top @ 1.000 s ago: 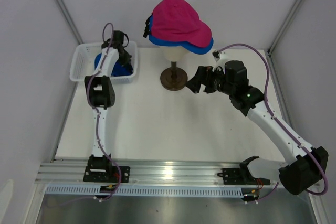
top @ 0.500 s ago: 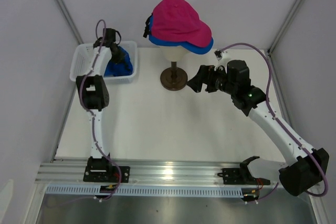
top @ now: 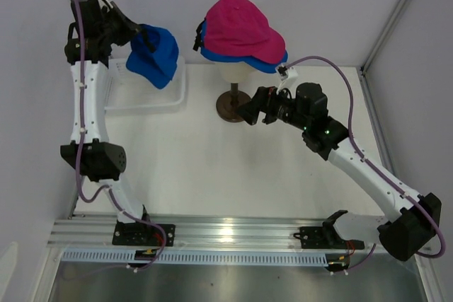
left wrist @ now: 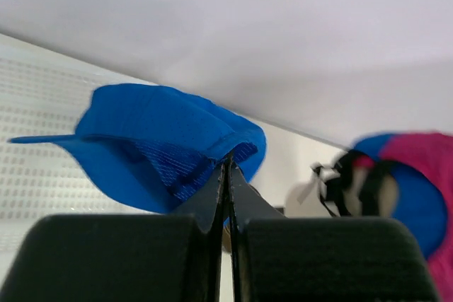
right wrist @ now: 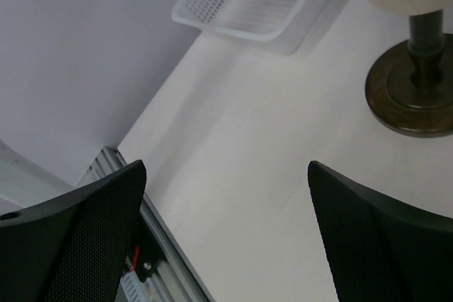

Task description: Stack the hats

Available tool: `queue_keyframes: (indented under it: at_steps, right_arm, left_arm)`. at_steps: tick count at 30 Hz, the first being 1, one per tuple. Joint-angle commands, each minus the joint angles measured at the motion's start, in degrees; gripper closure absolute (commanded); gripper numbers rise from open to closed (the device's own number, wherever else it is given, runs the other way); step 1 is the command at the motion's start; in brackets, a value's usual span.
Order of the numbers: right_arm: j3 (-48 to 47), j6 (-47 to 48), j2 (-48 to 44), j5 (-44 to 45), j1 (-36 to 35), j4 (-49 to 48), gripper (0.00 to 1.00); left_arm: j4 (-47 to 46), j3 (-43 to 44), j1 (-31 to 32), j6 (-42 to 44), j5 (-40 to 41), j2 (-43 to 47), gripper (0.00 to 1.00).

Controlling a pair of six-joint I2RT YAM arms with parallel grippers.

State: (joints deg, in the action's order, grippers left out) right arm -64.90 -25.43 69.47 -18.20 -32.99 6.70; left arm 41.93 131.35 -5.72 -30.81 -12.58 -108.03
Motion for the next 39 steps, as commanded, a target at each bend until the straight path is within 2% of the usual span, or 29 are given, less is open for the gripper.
queue_keyframes:
  at_steps: [1,2,8,11,15,18,21,23,26,29,31,32,35,39]
  right_arm:
    - [-0.32,-5.40,0.58,3.34,-1.72,-10.38,0.01]
    - [0.99,-6.46,0.66,3.69,-2.25,-13.61,0.01]
    - [5.66,-13.23,0.14,8.78,-4.18,-23.12,0.00]
    - [9.00,-14.12,-1.09,10.72,-5.68,-27.24,0.00]
    - [10.50,-12.37,-2.23,14.49,-8.57,-27.97,0.00]
    - [9.80,-9.83,-3.28,18.17,-11.55,-25.42,0.00]
    - [11.90,-10.42,-4.87,24.07,-13.85,-27.34,0.00]
    - [14.00,-11.57,-4.96,25.57,-15.52,-29.98,0.01]
    - [13.93,-11.49,-3.91,27.15,-17.98,-28.15,0.00]
    - [14.37,-6.24,-2.33,27.86,-21.57,-26.39,0.01]
    - [15.07,-1.31,-0.75,31.28,-24.21,-25.08,0.01]
    - [15.51,4.37,-0.13,35.03,-27.36,-24.81,0.01]
    - [16.91,11.00,2.67,39.62,-30.37,-24.89,0.00]
    - [19.11,6.99,5.41,40.96,-30.64,-28.74,0.01]
  left_arm:
    - [0.61,-4.16,0.53,1.63,-9.12,6.23,0.99]
    - [-1.13,-7.91,0.53,1.37,-9.91,8.25,0.99]
    - [-3.26,-15.94,0.88,0.31,-15.80,20.04,0.99]
    - [-2.91,-19.64,0.97,0.66,-18.17,23.65,0.99]
    - [-2.56,-25.16,1.41,2.33,-22.05,27.25,0.99]
    - [-0.11,-25.97,3.25,5.31,-21.44,28.05,0.99]
    - [1.31,-27.02,5.18,6.55,-18.20,29.18,0.99]
    - [-0.18,-30.70,5.19,6.20,-16.96,31.81,0.99]
    - [-4.47,-36.31,5.28,3.31,-14.94,34.89,0.99]
    - [-7.65,-39.93,5.28,-0.56,-15.46,37.19,0.99]
    - [-9.93,-41.08,5.28,-4.69,-16.68,37.80,0.99]
    - [-10.81,-41.87,5.28,-5.92,-17.73,37.80,0.99]
    - [-13.45,-41.62,6.94,-9.62,-22.56,37.45,0.99]
    - [-12.05,-37.84,8.61,-9.71,-26.09,36.40,0.99]
